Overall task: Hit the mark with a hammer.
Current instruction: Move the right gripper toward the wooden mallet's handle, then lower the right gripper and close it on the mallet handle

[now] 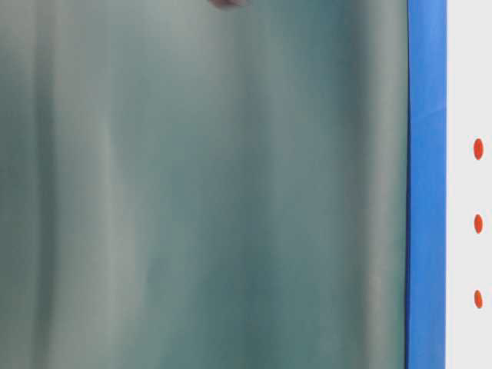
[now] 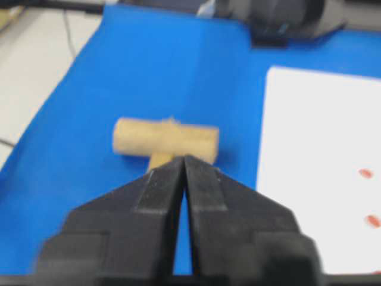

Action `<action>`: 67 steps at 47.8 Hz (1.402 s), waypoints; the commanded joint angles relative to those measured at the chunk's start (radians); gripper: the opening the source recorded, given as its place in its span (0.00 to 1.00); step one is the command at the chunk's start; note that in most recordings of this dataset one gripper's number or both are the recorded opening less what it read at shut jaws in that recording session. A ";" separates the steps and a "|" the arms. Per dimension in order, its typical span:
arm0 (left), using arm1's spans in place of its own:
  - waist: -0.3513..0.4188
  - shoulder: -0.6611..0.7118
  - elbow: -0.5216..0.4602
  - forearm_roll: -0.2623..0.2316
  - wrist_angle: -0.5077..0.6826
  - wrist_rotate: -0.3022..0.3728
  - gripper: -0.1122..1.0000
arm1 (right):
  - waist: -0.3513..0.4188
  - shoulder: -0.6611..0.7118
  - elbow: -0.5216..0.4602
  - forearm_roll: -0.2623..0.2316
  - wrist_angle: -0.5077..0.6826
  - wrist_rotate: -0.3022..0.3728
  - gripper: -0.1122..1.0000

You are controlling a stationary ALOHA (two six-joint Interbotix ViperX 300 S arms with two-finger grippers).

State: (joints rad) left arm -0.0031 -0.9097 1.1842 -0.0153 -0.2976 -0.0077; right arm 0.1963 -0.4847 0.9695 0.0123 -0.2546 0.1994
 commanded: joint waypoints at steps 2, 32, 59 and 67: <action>-0.002 0.006 -0.025 -0.003 -0.011 -0.002 0.10 | 0.014 0.107 -0.078 0.014 0.023 0.051 0.23; -0.002 0.008 -0.018 -0.003 -0.015 -0.002 0.10 | 0.078 0.661 -0.331 0.127 -0.066 0.083 0.90; -0.002 0.006 -0.015 -0.003 -0.014 -0.002 0.10 | 0.104 0.841 -0.393 0.225 -0.178 0.074 0.90; -0.002 0.006 -0.015 -0.003 -0.014 -0.002 0.10 | 0.104 0.841 -0.391 0.224 -0.178 0.066 0.85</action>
State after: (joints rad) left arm -0.0031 -0.9097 1.1827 -0.0169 -0.3022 -0.0077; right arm 0.3022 0.3712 0.5906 0.2347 -0.4249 0.2669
